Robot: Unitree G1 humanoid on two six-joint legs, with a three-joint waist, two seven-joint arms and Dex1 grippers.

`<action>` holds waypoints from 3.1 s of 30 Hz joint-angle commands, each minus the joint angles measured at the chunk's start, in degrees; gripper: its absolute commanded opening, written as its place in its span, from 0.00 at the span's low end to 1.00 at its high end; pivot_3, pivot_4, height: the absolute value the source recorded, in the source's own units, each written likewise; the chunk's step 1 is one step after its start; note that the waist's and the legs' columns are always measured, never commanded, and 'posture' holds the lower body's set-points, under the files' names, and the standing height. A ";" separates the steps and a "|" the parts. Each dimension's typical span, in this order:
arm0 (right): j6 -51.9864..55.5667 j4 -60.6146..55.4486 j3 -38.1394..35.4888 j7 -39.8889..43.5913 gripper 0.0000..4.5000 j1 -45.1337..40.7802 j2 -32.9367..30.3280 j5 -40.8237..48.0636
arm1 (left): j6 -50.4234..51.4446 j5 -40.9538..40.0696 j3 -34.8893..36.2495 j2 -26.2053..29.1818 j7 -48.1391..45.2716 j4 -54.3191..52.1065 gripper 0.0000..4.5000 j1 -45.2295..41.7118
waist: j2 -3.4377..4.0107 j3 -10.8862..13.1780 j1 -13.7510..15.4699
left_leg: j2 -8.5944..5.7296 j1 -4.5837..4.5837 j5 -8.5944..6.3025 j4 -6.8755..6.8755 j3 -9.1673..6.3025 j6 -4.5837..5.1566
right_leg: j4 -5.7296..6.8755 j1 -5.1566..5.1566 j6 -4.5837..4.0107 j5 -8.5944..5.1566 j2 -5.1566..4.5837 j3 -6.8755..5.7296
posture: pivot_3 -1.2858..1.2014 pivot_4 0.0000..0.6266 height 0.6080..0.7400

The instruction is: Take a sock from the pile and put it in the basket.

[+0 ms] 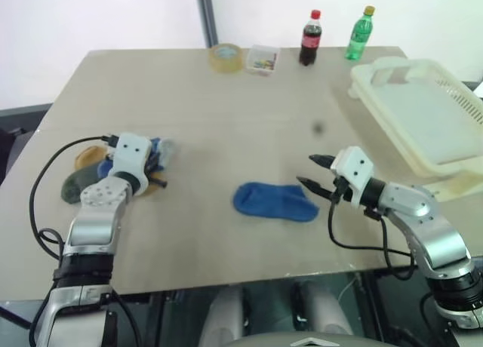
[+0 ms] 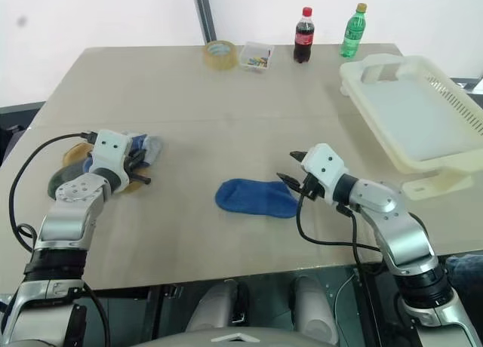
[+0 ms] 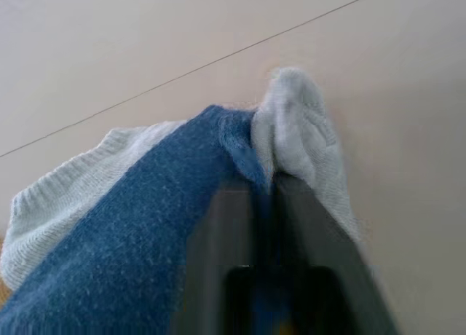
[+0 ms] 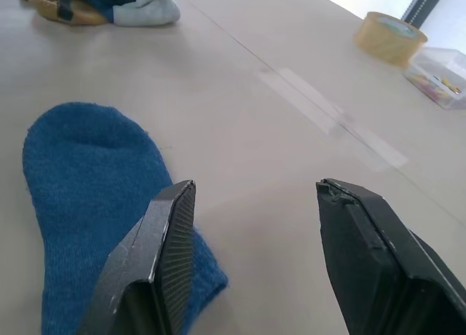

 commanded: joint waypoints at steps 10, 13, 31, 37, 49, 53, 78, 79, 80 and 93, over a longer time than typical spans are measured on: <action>-4.12 -0.57 -0.54 3.27 0.59 -2.05 0.36 1.69 | 7.24 0.58 1.39 -5.27 5.14 -9.67 0.63 -0.08 | -0.05 0.03 0.53 | -0.08 -0.24 0.01 0.02 -0.17 0.02 | -0.04 -0.11 0.11 0.06 0.07 -0.16 | 0.52 0.24 1.00; -6.71 -1.96 -0.96 5.43 0.59 -1.73 0.34 3.25 | 7.24 0.30 1.73 -4.94 5.02 -8.89 0.63 -0.72 | -0.05 0.03 0.50 | -0.08 -0.23 0.01 0.02 -0.20 0.02 | -0.04 -0.10 0.18 0.09 0.10 -0.17 | 0.52 0.24 1.00; -8.77 -0.67 -2.44 6.66 1.00 -3.33 0.45 7.11 | 6.53 -0.27 1.73 -6.13 4.44 -6.13 0.48 -2.85 | -0.05 0.03 0.51 | -0.08 -0.24 0.02 0.02 -0.21 0.02 | -0.04 -0.09 0.24 0.13 0.12 -0.18 | 0.52 0.24 1.00; -9.58 0.00 -2.50 5.46 1.00 -3.37 0.46 6.11 | 5.42 -0.96 2.16 -6.48 3.59 -6.37 0.02 -2.66 | -0.06 0.03 0.50 | -0.08 -0.23 0.02 0.02 -0.21 0.02 | -0.04 -0.09 0.24 0.13 0.12 -0.18 | 0.52 0.24 1.00; -10.18 0.86 -1.96 4.97 1.00 -3.46 0.64 5.16 | 4.42 -2.05 2.78 -7.89 2.73 -9.18 0.02 -1.49 | -0.06 0.03 0.52 | -0.09 -0.24 0.02 0.02 -0.20 0.02 | -0.04 -0.09 0.24 0.13 0.12 -0.18 | 0.52 0.24 1.00; -10.19 1.00 -1.73 4.88 1.00 -3.63 0.78 4.87 | 5.06 -1.59 3.14 -7.46 3.69 -9.48 0.34 -0.96 | -0.06 0.03 0.50 | -0.09 -0.24 0.02 0.03 -0.21 0.02 | -0.04 -0.09 0.25 0.13 0.12 -0.18 | 0.52 0.24 1.00; -9.63 0.71 -2.02 5.92 1.00 -3.75 -0.34 5.14 | -0.51 2.36 2.40 -8.73 6.33 -10.44 0.72 2.64 | -0.06 0.03 0.51 | -0.08 -0.23 0.02 0.02 -0.20 0.02 | -0.04 -0.09 0.24 0.13 0.11 -0.18 | 0.52 0.24 1.00; -9.62 0.78 -2.09 6.11 1.00 -3.81 -0.49 5.23 | -0.17 2.42 2.28 -8.94 6.49 -10.54 0.72 2.84 | -0.06 0.03 0.52 | -0.08 -0.23 0.02 0.03 -0.21 0.02 | -0.04 -0.08 0.24 0.13 0.11 -0.18 | 0.52 0.24 1.00; -9.58 0.86 -2.15 6.26 1.00 -3.91 -0.59 5.30 | 0.09 2.45 2.21 -9.12 6.63 -10.59 0.72 2.95 | -0.06 0.03 0.53 | -0.08 -0.23 0.02 0.03 -0.20 0.02 | -0.04 -0.08 0.24 0.13 0.11 -0.18 | 0.52 0.24 1.00; -8.97 0.50 -2.56 6.67 1.00 -3.92 -1.50 5.73 | -0.27 2.73 1.65 -10.60 7.85 -10.42 0.01 2.48 | -0.06 0.03 0.52 | -0.08 -0.23 0.02 0.03 -0.21 0.02 | -0.04 -0.08 0.24 0.13 0.11 -0.18 | 0.52 0.24 1.00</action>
